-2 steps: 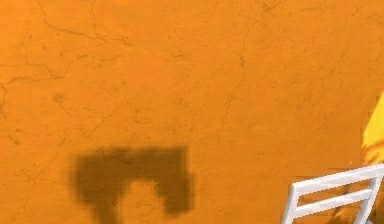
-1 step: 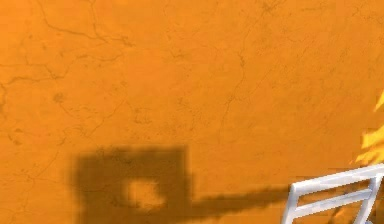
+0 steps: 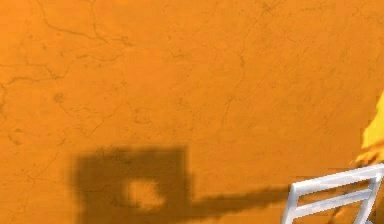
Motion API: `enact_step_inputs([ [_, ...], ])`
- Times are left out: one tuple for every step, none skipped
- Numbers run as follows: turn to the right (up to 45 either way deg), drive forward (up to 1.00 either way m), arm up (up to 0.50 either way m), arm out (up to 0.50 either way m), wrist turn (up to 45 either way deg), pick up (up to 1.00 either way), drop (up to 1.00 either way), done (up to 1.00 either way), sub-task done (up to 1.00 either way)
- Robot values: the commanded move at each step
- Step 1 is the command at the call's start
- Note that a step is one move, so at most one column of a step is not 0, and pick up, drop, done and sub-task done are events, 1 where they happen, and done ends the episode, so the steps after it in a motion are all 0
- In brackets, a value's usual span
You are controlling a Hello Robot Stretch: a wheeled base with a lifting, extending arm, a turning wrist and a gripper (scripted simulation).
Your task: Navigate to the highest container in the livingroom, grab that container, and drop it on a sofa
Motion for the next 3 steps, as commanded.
enact_step_inputs([
  [0.0,0.0,0.0,0.0,-45.0,0.0,0.0,0.0,0.0],
  [0.0,0.0,0.0,0.0,-9.0,0.0,0.0,0.0,0.0],
  [0.0,0.0,0.0,-0.48,0.0,0.0,0.0,0.0,0.0],
])
